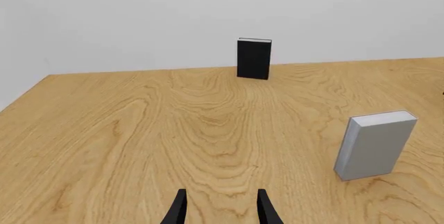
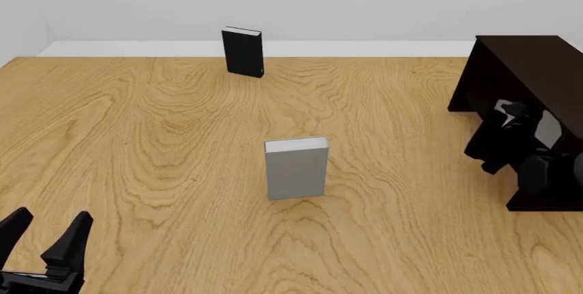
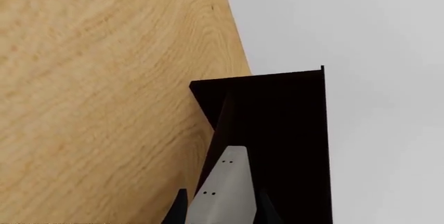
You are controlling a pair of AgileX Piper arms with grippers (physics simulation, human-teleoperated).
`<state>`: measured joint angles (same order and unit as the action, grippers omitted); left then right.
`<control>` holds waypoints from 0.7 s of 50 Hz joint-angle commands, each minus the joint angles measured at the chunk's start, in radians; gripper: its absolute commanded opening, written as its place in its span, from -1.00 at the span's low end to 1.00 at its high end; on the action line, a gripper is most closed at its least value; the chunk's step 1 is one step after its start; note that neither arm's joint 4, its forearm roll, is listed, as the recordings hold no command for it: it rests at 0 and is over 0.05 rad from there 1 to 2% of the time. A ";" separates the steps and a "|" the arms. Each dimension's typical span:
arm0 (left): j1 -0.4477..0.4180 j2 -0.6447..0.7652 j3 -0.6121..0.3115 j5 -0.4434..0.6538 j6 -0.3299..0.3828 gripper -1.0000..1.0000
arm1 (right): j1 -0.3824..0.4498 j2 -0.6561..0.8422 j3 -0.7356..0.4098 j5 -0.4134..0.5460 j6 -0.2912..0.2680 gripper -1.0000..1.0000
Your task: Pick up the book on the right and place it on the cabinet shelf.
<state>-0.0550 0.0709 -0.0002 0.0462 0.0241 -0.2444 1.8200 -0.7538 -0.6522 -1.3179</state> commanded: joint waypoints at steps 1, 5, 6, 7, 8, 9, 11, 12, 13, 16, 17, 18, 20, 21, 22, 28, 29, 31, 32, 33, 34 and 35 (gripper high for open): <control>0.001 0.008 0.000 -0.009 0.000 1.00 | -0.055 0.008 0.034 -0.006 -0.004 1.00; -0.001 0.005 0.000 -0.005 -0.001 1.00 | -0.056 0.005 0.040 -0.007 -0.005 1.00; -0.002 0.006 0.000 -0.005 -0.001 1.00 | -0.055 0.006 0.043 -0.010 -0.008 1.00; -0.002 0.008 0.000 -0.007 -0.001 1.00 | -0.055 0.005 0.041 -0.007 -0.004 1.00; -0.001 0.009 0.000 -0.009 -0.002 1.00 | -0.058 0.003 0.041 -0.006 -0.002 1.00; -0.001 0.011 0.000 -0.011 -0.002 1.00 | -0.059 0.004 0.045 -0.008 -0.009 1.00; -0.002 0.014 0.000 -0.014 -0.002 1.00 | -0.056 -0.003 0.043 -0.003 0.002 1.00; -0.003 0.013 0.000 -0.014 -0.001 1.00 | -0.061 -0.001 0.048 -0.007 -0.008 1.00; -0.004 0.014 0.000 -0.014 -0.001 1.00 | -0.061 0.000 0.052 -0.010 -0.015 1.00; -0.003 0.017 0.000 -0.017 0.000 1.00 | -0.059 -0.007 0.051 -0.003 -0.004 1.00; -0.003 0.016 0.000 -0.017 -0.002 1.00 | -0.062 -0.005 0.057 -0.010 -0.013 1.00; -0.003 0.014 0.000 -0.015 -0.001 1.00 | -0.060 -0.006 0.057 -0.009 -0.012 1.00; -0.002 0.012 0.000 -0.013 -0.001 1.00 | -0.060 -0.009 0.057 -0.001 -0.003 1.00; -0.003 0.011 0.000 -0.012 -0.001 1.00 | -0.069 -0.008 0.062 -0.006 -0.010 1.00; -0.003 0.009 0.000 -0.010 0.000 1.00 | -0.065 -0.007 0.066 -0.012 -0.015 1.00; -0.003 0.002 0.000 -0.005 -0.001 1.00 | -0.070 -0.012 0.076 -0.015 -0.009 1.00; -0.003 0.003 0.000 -0.006 -0.001 1.00 | -0.072 -0.012 0.080 -0.017 -0.012 1.00; -0.004 0.006 0.000 -0.010 -0.001 1.00 | -0.075 -0.015 0.084 -0.018 -0.005 1.00; -0.004 0.006 0.000 -0.011 -0.001 1.00 | -0.075 -0.014 0.089 -0.023 -0.010 1.00; -0.005 0.007 0.000 -0.011 -0.001 1.00 | -0.075 -0.015 0.091 -0.023 -0.009 1.00; -0.005 0.005 0.000 -0.009 -0.002 1.00 | -0.077 -0.016 0.094 -0.023 -0.008 1.00; -0.005 0.005 0.000 -0.009 -0.002 1.00 | -0.078 -0.016 0.095 -0.024 -0.009 1.00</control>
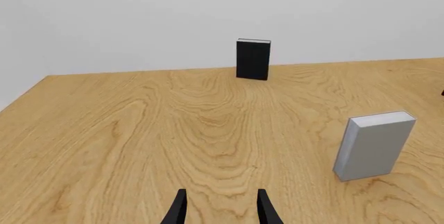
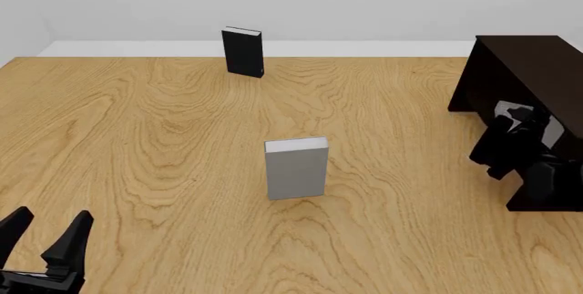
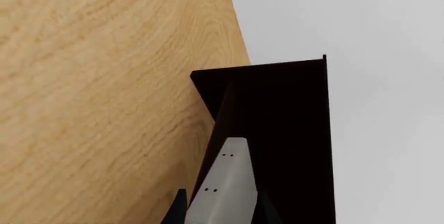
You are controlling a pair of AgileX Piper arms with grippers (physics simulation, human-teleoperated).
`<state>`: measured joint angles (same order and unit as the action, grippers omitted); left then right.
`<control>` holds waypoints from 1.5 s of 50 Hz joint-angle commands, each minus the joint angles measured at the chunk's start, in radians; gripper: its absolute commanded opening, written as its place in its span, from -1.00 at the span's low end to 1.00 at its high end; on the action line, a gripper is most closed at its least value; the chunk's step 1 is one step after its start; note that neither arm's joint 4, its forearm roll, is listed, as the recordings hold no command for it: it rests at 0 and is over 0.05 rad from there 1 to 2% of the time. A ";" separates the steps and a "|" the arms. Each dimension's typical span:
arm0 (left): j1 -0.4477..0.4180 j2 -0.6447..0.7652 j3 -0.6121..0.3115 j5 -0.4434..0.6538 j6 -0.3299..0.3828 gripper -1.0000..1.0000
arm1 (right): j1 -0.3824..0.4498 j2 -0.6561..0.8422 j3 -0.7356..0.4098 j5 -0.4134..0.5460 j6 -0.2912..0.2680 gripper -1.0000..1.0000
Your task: Pick up the book on the right and place it on the cabinet shelf.
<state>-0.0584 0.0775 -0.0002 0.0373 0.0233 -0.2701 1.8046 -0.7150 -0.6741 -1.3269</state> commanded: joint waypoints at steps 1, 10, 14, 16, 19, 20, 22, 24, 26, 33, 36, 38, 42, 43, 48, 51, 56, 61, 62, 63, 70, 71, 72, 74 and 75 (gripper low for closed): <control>-0.002 -0.003 0.000 0.001 0.000 1.00 | -0.051 0.000 0.058 -0.003 -0.001 1.00; 0.000 -0.003 0.000 0.001 0.000 1.00 | -0.060 -0.004 0.062 -0.001 0.001 1.00; 0.000 -0.005 0.000 0.003 0.000 1.00 | -0.049 -0.001 0.065 -0.009 0.001 1.00; 0.000 -0.004 0.000 0.001 -0.001 1.00 | -0.031 -0.009 0.058 -0.004 0.008 1.00; -0.002 0.000 0.000 0.000 0.002 1.00 | -0.009 -0.019 0.038 0.010 0.013 1.00; -0.002 -0.001 0.000 0.000 0.001 1.00 | -0.001 -0.021 0.032 0.015 0.013 1.00; -0.003 0.000 0.000 -0.001 0.001 1.00 | 0.012 -0.025 0.017 0.024 0.008 1.00; -0.002 0.000 0.000 -0.002 0.002 1.00 | 0.024 -0.028 -0.001 0.040 0.013 1.00; 0.001 -0.003 0.000 0.000 0.002 1.00 | 0.033 -0.028 -0.017 0.055 0.012 1.00; 0.002 -0.017 0.000 0.012 0.002 1.00 | 0.062 -0.021 -0.052 0.074 0.012 1.00; 0.002 -0.021 0.000 0.016 0.001 1.00 | 0.076 -0.017 -0.067 0.086 0.017 1.00; 0.003 -0.023 0.000 0.018 0.001 1.00 | 0.081 -0.012 -0.073 0.086 0.009 1.00; 0.005 -0.027 0.000 0.021 0.002 1.00 | 0.090 -0.009 -0.091 0.097 0.011 1.00; 0.005 -0.027 0.000 0.021 0.002 1.00 | 0.093 -0.007 -0.096 0.100 0.013 1.00; 0.007 -0.022 0.000 0.013 0.001 1.00 | 0.106 0.003 -0.113 0.108 0.016 1.00; 0.006 -0.023 0.000 0.015 0.001 1.00 | 0.114 0.002 -0.123 0.117 0.017 1.00; 0.008 -0.022 0.000 0.013 0.000 1.00 | 0.129 -0.005 -0.136 0.130 0.015 1.00; 0.007 -0.016 0.000 0.007 0.000 1.00 | 0.147 -0.022 -0.148 0.150 0.018 1.00; 0.006 -0.016 0.000 0.006 -0.001 1.00 | 0.150 -0.026 -0.149 0.154 0.016 1.00; 0.007 -0.015 0.000 0.005 -0.002 1.00 | 0.153 -0.029 -0.149 0.153 0.014 1.00; 0.006 -0.014 0.000 0.001 -0.001 1.00 | 0.178 -0.063 -0.161 0.185 0.030 1.00; 0.006 -0.016 0.000 0.002 -0.003 1.00 | 0.183 -0.071 -0.163 0.190 0.036 1.00; 0.006 -0.016 0.000 0.003 -0.002 1.00 | 0.188 -0.079 -0.168 0.201 0.050 1.00; 0.006 -0.016 0.000 0.002 -0.001 1.00 | 0.198 -0.098 -0.171 0.211 0.064 1.00; 0.005 -0.015 0.000 0.000 -0.001 1.00 | 0.201 -0.107 -0.165 0.212 0.062 1.00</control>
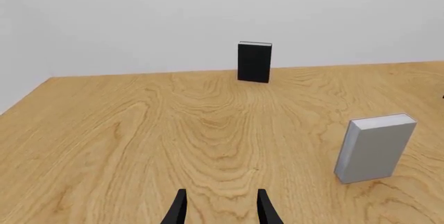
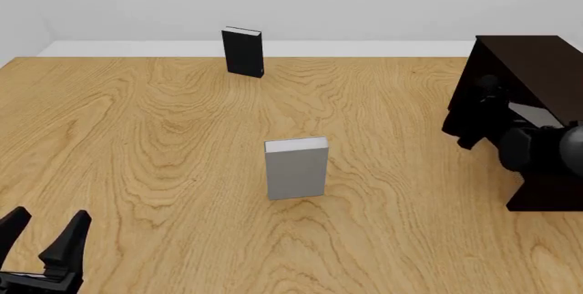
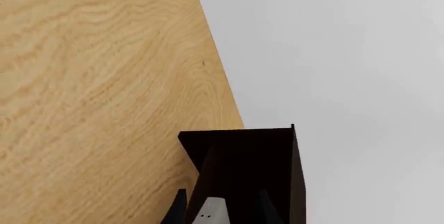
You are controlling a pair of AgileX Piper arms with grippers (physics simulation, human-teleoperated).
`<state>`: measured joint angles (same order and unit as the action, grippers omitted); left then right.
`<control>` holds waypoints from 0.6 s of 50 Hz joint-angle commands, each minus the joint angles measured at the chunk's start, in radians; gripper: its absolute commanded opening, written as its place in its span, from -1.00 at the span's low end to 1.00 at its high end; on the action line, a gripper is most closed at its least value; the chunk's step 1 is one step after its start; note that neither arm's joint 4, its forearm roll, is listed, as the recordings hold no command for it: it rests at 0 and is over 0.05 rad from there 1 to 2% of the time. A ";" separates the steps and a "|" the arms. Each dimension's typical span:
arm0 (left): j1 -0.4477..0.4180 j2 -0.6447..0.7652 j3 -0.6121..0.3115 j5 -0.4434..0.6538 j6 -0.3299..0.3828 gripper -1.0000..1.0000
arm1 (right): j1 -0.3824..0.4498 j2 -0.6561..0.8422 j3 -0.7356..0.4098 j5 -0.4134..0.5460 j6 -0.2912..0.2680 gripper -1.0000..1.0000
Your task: Pick up the book on the right and place it on the cabinet shelf.
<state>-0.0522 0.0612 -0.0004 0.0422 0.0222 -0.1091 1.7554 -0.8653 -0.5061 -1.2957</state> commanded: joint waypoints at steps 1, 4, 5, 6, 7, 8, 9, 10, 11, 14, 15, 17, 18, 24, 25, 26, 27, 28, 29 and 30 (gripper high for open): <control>-0.001 0.002 0.000 -0.007 0.001 1.00 | 0.041 -0.060 -0.014 0.044 0.032 1.00; -0.001 0.010 0.000 -0.019 0.000 1.00 | 0.054 -0.088 0.006 0.042 0.050 1.00; -0.002 0.011 0.000 -0.020 0.000 1.00 | 0.059 -0.096 0.006 0.051 0.063 1.00; -0.002 0.010 -0.001 -0.020 0.002 1.00 | 0.064 -0.108 0.018 0.049 0.063 1.00; -0.002 0.008 0.000 -0.021 0.002 1.00 | 0.065 -0.115 0.024 0.048 0.063 1.00; -0.002 0.006 0.000 -0.020 0.001 1.00 | 0.067 -0.126 0.027 0.050 0.069 1.00; -0.002 0.004 0.000 -0.018 0.001 1.00 | 0.069 -0.143 0.029 0.055 0.084 1.00; -0.003 0.000 0.000 -0.015 0.003 1.00 | 0.076 -0.158 0.033 0.062 0.092 1.00; -0.003 0.000 0.000 -0.015 0.003 1.00 | 0.077 -0.170 0.040 0.064 0.095 1.00; -0.005 0.006 0.000 -0.024 0.003 1.00 | 0.091 -0.207 0.061 0.077 0.107 1.00; -0.006 0.009 0.000 -0.028 0.003 1.00 | 0.095 -0.221 0.060 0.088 0.120 1.00; -0.007 0.008 0.000 -0.031 0.003 1.00 | 0.104 -0.255 0.070 0.101 0.127 1.00; -0.008 0.006 0.000 -0.030 0.003 1.00 | 0.105 -0.273 0.075 0.104 0.131 1.00; -0.013 -0.001 0.000 -0.029 0.007 1.00 | 0.133 -0.370 0.092 0.166 0.160 1.00; -0.014 0.000 -0.001 -0.031 0.008 1.00 | 0.138 -0.389 0.094 0.175 0.164 1.00; -0.018 0.001 -0.001 -0.031 0.016 1.00 | 0.142 -0.402 0.093 0.181 0.169 1.00; -0.019 0.000 -0.001 -0.031 0.019 1.00 | 0.146 -0.420 0.089 0.198 0.181 1.00; -0.018 -0.001 -0.002 -0.031 0.017 1.00 | 0.149 -0.435 0.095 0.206 0.180 1.00; -0.018 -0.006 -0.003 -0.028 0.016 1.00 | 0.152 -0.452 0.101 0.214 0.182 1.00; -0.019 -0.008 -0.003 -0.026 0.018 1.00 | 0.155 -0.465 0.096 0.227 0.200 1.00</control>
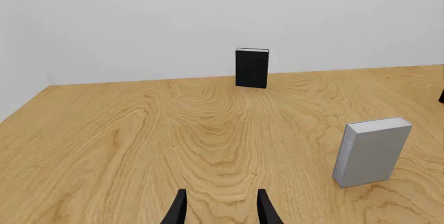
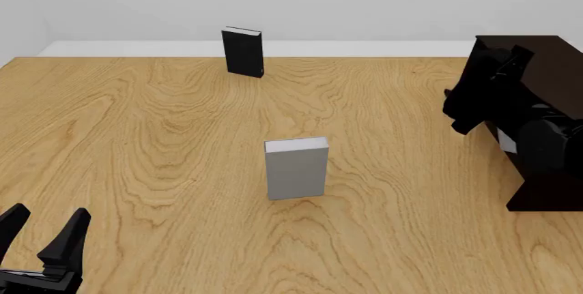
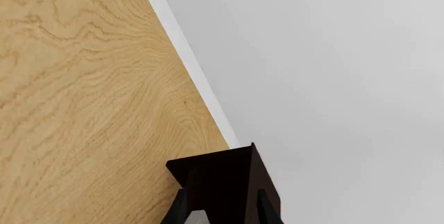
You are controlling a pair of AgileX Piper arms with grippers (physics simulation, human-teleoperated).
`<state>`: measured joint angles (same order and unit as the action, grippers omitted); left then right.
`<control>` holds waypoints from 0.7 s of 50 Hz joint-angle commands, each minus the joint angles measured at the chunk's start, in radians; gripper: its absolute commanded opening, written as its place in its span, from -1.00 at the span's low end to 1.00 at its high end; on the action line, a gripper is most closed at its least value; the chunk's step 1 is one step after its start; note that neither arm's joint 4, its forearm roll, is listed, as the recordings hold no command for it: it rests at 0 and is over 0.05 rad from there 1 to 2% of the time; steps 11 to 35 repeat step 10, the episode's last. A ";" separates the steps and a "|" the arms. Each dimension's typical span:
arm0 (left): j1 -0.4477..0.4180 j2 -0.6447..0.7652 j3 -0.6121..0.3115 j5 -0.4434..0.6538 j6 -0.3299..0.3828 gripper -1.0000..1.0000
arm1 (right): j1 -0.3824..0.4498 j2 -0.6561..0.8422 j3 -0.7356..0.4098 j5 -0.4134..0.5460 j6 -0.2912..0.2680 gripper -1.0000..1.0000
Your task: Pick up the book on the right and place it on the cabinet shelf.
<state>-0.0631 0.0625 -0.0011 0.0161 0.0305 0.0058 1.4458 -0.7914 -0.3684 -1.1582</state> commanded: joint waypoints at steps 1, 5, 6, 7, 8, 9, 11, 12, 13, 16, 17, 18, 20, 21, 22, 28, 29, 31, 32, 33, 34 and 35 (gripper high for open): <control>-0.009 -0.012 -0.003 0.003 0.012 1.00 | 0.040 -0.171 0.027 0.098 0.065 1.00; -0.008 -0.014 -0.009 0.005 0.013 1.00 | 0.047 -0.224 0.055 0.115 0.066 1.00; -0.008 -0.016 -0.012 0.008 0.013 1.00 | 0.048 -0.241 0.060 0.121 0.071 1.00; -0.007 -0.020 -0.017 0.013 0.013 1.00 | 0.051 -0.256 0.068 0.123 0.070 1.00; -0.007 -0.024 -0.020 0.019 0.014 1.00 | 0.050 -0.267 0.073 0.129 0.074 1.00; -0.007 -0.027 -0.026 0.024 0.016 1.00 | 0.053 -0.284 0.082 0.136 0.077 1.00; -0.005 -0.030 -0.029 0.028 0.015 1.00 | 0.058 -0.301 0.089 0.143 0.082 1.00; -0.005 -0.030 -0.029 0.028 0.015 1.00 | 0.058 -0.301 0.089 0.143 0.082 1.00; -0.005 -0.030 -0.029 0.028 0.015 1.00 | 0.058 -0.301 0.089 0.143 0.082 1.00; -0.005 -0.030 -0.029 0.028 0.015 1.00 | 0.058 -0.301 0.089 0.143 0.082 1.00; -0.005 -0.030 -0.029 0.028 0.015 1.00 | 0.058 -0.301 0.089 0.143 0.082 1.00; -0.005 -0.030 -0.029 0.028 0.015 1.00 | 0.058 -0.301 0.089 0.143 0.082 1.00; -0.005 -0.030 -0.029 0.028 0.015 1.00 | 0.058 -0.301 0.089 0.143 0.082 1.00; -0.005 -0.030 -0.029 0.028 0.015 1.00 | 0.058 -0.301 0.089 0.143 0.082 1.00; -0.005 -0.030 -0.029 0.028 0.015 1.00 | 0.058 -0.301 0.089 0.143 0.082 1.00; -0.005 -0.030 -0.029 0.028 0.015 1.00 | 0.058 -0.301 0.089 0.143 0.082 1.00; -0.005 -0.030 -0.029 0.028 0.015 1.00 | 0.058 -0.301 0.089 0.143 0.082 1.00; -0.005 -0.030 -0.029 0.028 0.015 1.00 | 0.058 -0.301 0.089 0.143 0.082 1.00; -0.005 -0.030 -0.029 0.028 0.015 1.00 | 0.058 -0.301 0.089 0.143 0.082 1.00; -0.005 -0.030 -0.029 0.028 0.015 1.00 | 0.058 -0.301 0.089 0.143 0.082 1.00; -0.005 -0.030 -0.029 0.028 0.015 1.00 | 0.058 -0.301 0.089 0.143 0.082 1.00; -0.005 -0.030 -0.029 0.028 0.015 1.00 | 0.058 -0.301 0.089 0.143 0.082 1.00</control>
